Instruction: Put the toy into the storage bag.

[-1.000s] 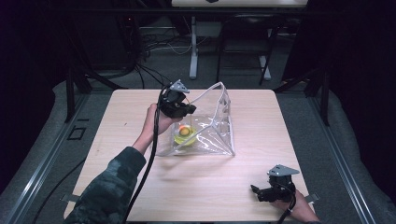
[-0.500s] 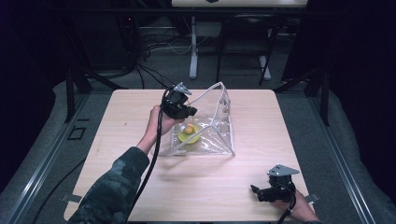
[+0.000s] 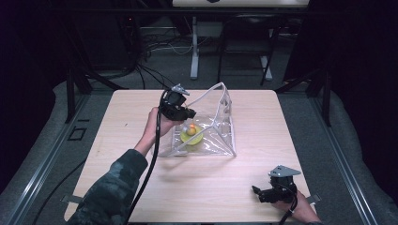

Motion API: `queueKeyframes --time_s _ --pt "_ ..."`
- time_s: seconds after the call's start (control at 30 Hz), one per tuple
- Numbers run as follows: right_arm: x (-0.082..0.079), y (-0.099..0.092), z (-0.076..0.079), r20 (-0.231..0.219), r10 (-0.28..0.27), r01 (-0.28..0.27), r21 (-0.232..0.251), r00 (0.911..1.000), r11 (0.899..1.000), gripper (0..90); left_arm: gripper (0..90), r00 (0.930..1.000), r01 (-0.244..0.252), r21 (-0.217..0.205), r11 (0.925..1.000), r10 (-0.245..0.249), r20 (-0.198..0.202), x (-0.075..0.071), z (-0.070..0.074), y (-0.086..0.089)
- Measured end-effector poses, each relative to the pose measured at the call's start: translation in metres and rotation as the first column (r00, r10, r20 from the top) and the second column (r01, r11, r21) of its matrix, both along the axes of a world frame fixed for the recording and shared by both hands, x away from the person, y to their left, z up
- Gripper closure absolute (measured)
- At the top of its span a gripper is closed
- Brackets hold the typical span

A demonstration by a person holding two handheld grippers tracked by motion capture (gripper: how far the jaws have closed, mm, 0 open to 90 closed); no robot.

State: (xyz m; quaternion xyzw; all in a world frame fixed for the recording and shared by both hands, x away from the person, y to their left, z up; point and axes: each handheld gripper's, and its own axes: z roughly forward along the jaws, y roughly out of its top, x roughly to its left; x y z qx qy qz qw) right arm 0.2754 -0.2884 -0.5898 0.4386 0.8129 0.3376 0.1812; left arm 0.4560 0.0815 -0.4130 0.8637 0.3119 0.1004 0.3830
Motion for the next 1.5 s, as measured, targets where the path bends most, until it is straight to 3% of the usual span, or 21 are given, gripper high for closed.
queueKeyframes --time_s 0.2,0.4,0.77,0.93,1.17,1.5 --pt "0.0 0.0 0.0 0.0 0.0 0.0 0.0 1.0 1.0 0.0 69.3 1.0 -0.006 -0.005 1.0 0.006 0.006 -0.007 0.01 0.006" --pt "0.0 0.0 0.0 0.0 0.0 0.0 -0.001 1.0 1.0 0.0 46.2 0.9999 -0.003 0.003 1.0 0.003 0.014 -0.016 0.022 0.014" --pt "0.0 0.0 0.0 -0.001 -0.001 0.001 -0.005 1.0 1.0 0.0 20.1 0.9976 -0.011 -0.004 0.9999 0.011 0.069 -0.044 0.046 0.036" --pt "0.0 0.0 0.0 0.001 0.0 0.0 -0.005 1.0 1.0 0.0 15.2 0.9958 -0.035 -0.006 0.9994 0.035 0.084 -0.053 0.053 0.05" --pt "0.0 0.0 0.0 0.001 -0.001 0.001 -0.005 1.0 1.0 0.0 3.5 0.9943 -0.066 0.028 0.9974 0.064 0.086 -0.063 0.054 0.071" --pt "0.0 0.0 0.0 0.001 -0.002 0.002 -0.002 1.0 1.0 0.0 0.1 0.9938 -0.101 0.037 0.9942 0.099 0.051 -0.072 0.037 0.104"
